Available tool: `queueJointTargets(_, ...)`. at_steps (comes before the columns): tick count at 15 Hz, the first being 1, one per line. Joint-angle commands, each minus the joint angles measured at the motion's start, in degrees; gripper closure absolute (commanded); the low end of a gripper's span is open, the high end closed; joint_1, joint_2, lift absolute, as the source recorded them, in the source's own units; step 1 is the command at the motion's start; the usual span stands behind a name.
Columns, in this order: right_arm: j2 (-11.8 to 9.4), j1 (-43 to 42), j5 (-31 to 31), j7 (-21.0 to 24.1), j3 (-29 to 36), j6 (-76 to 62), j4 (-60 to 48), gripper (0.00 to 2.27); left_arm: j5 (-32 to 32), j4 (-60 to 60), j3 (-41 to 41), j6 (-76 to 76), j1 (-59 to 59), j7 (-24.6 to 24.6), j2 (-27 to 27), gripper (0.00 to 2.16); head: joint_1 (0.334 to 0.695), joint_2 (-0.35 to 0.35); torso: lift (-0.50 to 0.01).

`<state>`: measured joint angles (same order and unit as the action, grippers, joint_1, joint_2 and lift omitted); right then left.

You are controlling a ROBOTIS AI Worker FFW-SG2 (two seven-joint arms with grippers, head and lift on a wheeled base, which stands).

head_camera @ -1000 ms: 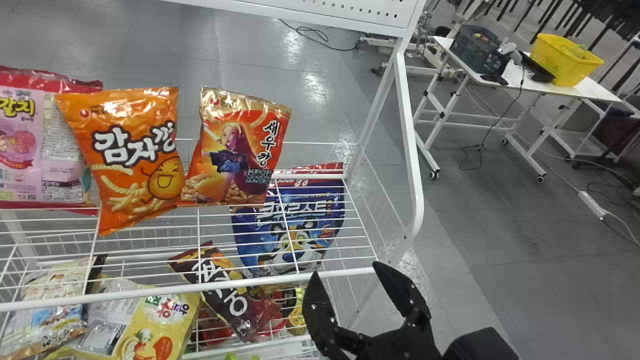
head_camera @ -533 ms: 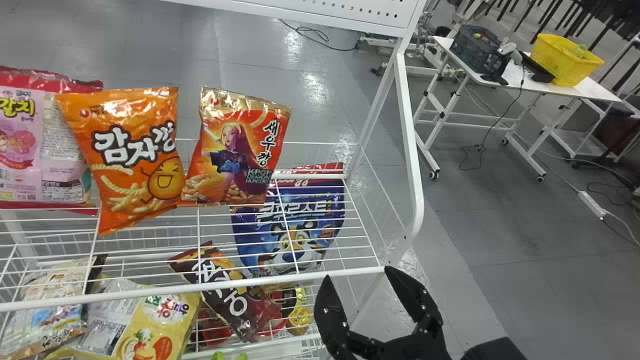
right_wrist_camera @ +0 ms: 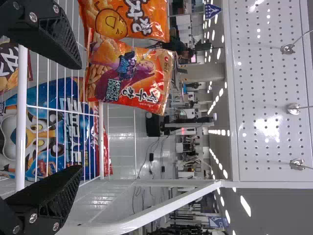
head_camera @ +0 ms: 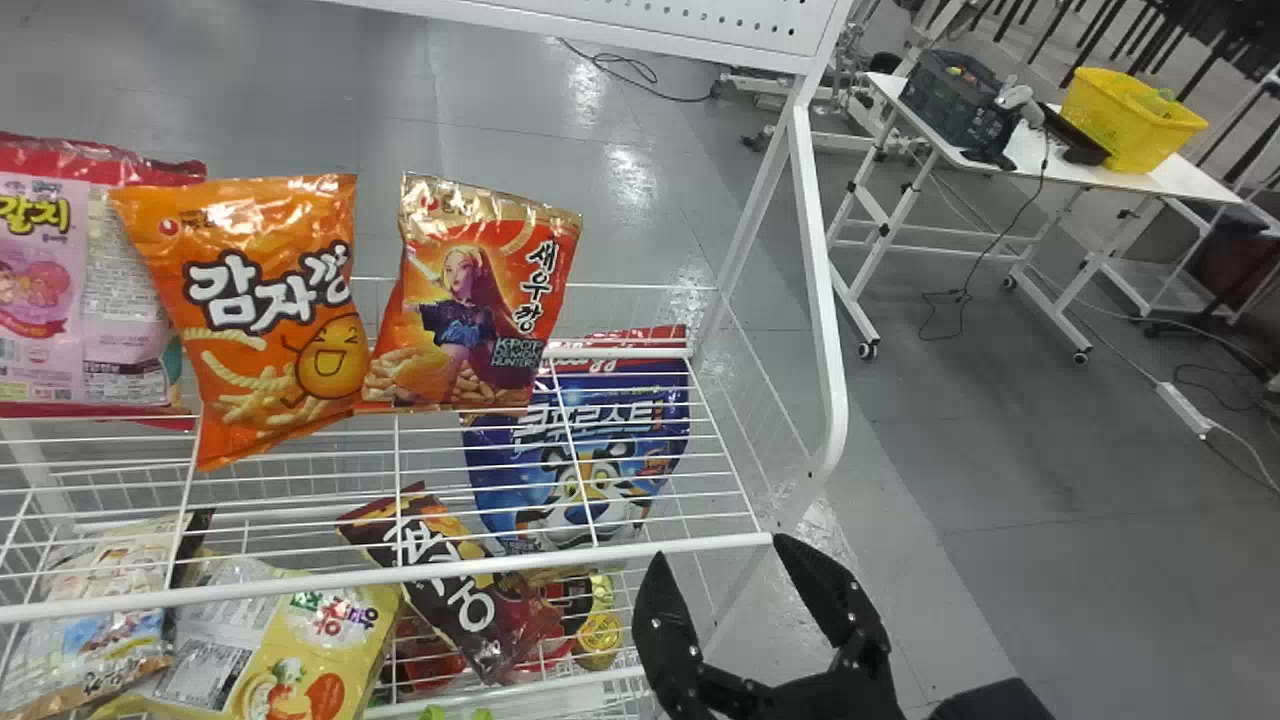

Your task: Hold basket handle with left hand then pick Gkobukchip with right hand and place into basket

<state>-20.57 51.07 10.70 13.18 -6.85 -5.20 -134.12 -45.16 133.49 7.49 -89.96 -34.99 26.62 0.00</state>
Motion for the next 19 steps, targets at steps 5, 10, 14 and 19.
queueJointTargets(5,0.35,1.23,-0.94,0.01,-0.18,-3.27,0.00,0.08,-0.10,0.28,0.42,-0.07,-0.86,0.98,-0.15,2.11,0.695,-0.350,-0.031)
queueJointTargets(10,0.53,1.40,-1.03,0.01,-0.18,-3.62,0.00,0.08,-0.10,0.28,0.42,-0.07,-0.95,1.06,-0.15,2.11,0.695,-0.350,-0.031)
queueJointTargets(14,0.35,1.23,-0.94,0.09,0.00,-3.62,0.09,0.08,-0.10,0.37,0.42,-0.07,-0.86,0.98,-0.15,2.11,0.695,-0.350,-0.031)
queueJointTargets(19,0.00,0.61,-0.77,0.18,0.17,-3.62,0.44,0.08,-0.10,0.37,0.16,-0.07,-0.34,0.27,-0.15,2.11,0.695,-0.350,-0.031)
